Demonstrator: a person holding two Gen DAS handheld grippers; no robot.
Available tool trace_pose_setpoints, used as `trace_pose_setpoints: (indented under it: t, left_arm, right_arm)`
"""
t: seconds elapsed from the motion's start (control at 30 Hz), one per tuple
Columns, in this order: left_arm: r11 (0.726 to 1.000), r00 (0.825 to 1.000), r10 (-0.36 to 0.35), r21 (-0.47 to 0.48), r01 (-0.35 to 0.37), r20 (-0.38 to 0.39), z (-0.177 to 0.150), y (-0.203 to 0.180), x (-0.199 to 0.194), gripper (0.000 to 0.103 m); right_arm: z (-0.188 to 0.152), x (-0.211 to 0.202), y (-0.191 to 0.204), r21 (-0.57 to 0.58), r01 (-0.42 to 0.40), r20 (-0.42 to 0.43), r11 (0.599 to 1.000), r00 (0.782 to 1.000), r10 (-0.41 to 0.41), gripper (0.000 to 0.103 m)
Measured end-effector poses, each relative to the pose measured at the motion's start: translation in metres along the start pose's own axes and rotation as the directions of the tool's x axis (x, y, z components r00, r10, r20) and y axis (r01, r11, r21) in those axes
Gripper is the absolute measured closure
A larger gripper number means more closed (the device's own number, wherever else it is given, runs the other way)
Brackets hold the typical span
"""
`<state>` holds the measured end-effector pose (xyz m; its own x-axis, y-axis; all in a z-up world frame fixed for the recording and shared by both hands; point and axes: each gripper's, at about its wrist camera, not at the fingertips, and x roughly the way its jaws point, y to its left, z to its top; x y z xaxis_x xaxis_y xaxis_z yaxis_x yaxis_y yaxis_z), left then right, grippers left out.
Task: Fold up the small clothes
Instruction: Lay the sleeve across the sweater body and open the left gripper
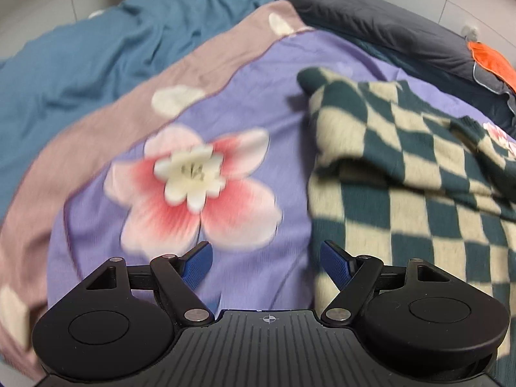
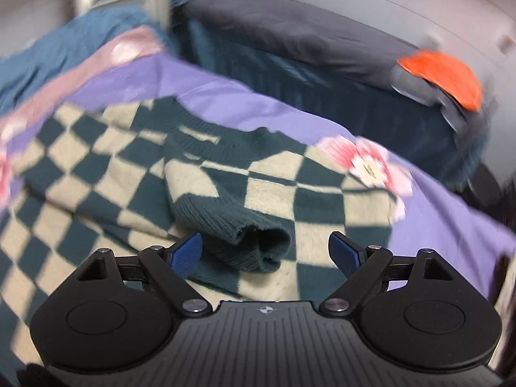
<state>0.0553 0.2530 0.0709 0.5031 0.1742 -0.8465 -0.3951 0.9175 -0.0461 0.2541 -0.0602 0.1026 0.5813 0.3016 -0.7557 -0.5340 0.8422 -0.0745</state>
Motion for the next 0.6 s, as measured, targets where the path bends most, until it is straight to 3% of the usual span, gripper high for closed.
trace_pose_setpoints:
  t: [0.1,0.17,0.2,0.23,0.27,0.3,0.37,0.4,0.43,0.47,0.53,0.6]
  left_arm:
    - [1.000,1.000,-0.006,-0.022,0.005,-0.024,-0.011,-0.002,-0.002,0.000]
    - [0.999,1.000,-0.016,-0.036,0.015,-0.027,-0.015,-0.002,-0.003,0.000]
    - [0.999,0.999,-0.018,-0.039,0.017,-0.027,-0.015,-0.003,-0.004,0.000]
    - [0.999,0.999,-0.019,-0.042,0.018,-0.026,-0.015,-0.005,-0.005,0.000]
    - [0.999,1.000,-0.020,-0.042,0.019,-0.024,-0.014,-0.006,-0.006,0.000]
    - [0.999,1.000,-0.022,-0.043,0.021,-0.020,-0.012,-0.007,-0.007,0.000]
    - [0.999,1.000,-0.025,-0.045,0.025,-0.007,-0.007,-0.010,-0.009,0.000]
    - [0.999,1.000,-0.027,-0.045,0.027,-0.001,-0.006,-0.011,-0.010,0.000]
    - [0.999,1.000,-0.029,-0.043,0.029,0.002,-0.004,-0.013,-0.010,0.000]
    - [0.999,0.999,-0.032,-0.040,0.032,0.004,-0.002,-0.014,-0.010,0.000]
    - [0.999,0.999,-0.033,-0.027,0.033,0.002,-0.001,-0.018,-0.008,0.000]
    - [0.999,1.000,-0.029,-0.020,0.029,-0.005,-0.002,-0.021,-0.006,0.000]
  right_arm:
    - [-0.002,0.009,0.010,-0.170,-0.035,-0.017,0.985,0.999,0.033,0.031]
    - [0.002,0.014,0.018,-0.229,-0.019,-0.003,0.973,1.000,0.019,0.032]
    - [0.005,0.017,0.019,-0.232,-0.024,-0.003,0.972,1.000,0.024,0.045]
    - [0.011,0.020,0.014,-0.184,-0.014,-0.014,0.983,1.000,0.012,0.075]
    - [0.019,0.027,0.002,-0.078,0.011,-0.042,0.997,0.999,-0.014,0.083]
    - [0.026,0.032,-0.017,0.074,0.051,-0.070,0.996,0.996,-0.046,0.082]
    - [0.028,0.036,-0.056,0.340,0.185,-0.121,0.922,0.981,-0.152,0.072]
    - [0.026,0.037,-0.068,0.382,0.239,-0.143,0.893,0.970,-0.199,0.059]
    - [0.024,0.039,-0.072,0.358,0.265,-0.164,0.895,0.962,-0.219,0.045]
    - [0.021,0.042,-0.073,0.323,0.253,-0.181,0.912,0.962,-0.202,0.039]
    - [0.011,0.036,-0.075,0.320,0.145,-0.150,0.936,0.984,-0.101,0.031]
    - [-0.001,0.026,-0.083,0.384,0.025,-0.070,0.923,0.998,0.003,0.024]
